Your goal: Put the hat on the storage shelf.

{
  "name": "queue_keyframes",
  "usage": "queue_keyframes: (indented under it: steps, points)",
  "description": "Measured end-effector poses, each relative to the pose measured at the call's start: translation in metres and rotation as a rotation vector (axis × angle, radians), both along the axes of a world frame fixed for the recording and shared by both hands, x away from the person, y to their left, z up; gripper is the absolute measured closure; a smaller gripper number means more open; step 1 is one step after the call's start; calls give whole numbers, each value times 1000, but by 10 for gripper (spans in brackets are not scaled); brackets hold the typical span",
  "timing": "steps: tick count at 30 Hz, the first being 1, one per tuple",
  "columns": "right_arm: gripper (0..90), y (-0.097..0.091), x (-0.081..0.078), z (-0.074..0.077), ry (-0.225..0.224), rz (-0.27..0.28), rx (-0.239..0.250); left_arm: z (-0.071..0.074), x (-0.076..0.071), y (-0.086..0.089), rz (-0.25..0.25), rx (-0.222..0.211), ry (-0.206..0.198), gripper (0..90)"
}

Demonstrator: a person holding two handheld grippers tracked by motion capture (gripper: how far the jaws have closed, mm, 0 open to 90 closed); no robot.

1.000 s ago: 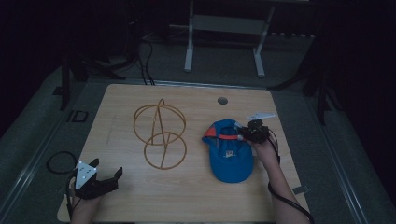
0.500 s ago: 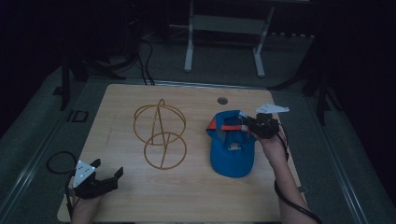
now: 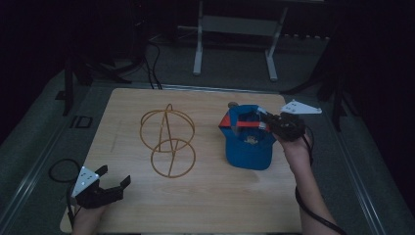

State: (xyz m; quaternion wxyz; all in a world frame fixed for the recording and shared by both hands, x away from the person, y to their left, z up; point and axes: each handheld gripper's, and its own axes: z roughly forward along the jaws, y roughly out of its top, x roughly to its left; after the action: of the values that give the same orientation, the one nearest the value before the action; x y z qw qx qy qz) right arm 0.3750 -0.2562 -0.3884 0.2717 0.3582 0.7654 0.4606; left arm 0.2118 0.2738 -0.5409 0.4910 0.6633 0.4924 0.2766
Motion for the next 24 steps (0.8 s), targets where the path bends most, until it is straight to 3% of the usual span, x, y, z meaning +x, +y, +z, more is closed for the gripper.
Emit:
queue_keyframes:
  steps: [3, 6, 13, 18, 24]
  points:
    - [860, -1, -3, 6, -13, 4, 6, 9, -2, -3, -20, -13, -7, 58]
    - [860, -1, -6, 14, -27, 2, 1, 26, -7, -7, -43, -25, -40, 58]
    - [860, -2, -10, 28, -46, -10, -1, 66, -11, -25, -67, -12, -78, 58]
    - [860, -3, -15, 38, -56, -1, 21, 100, -2, -36, -109, -6, -108, 58]
    - [860, 1, -21, 39, -60, 22, 24, 134, 16, -52, -148, 11, -141, 58]
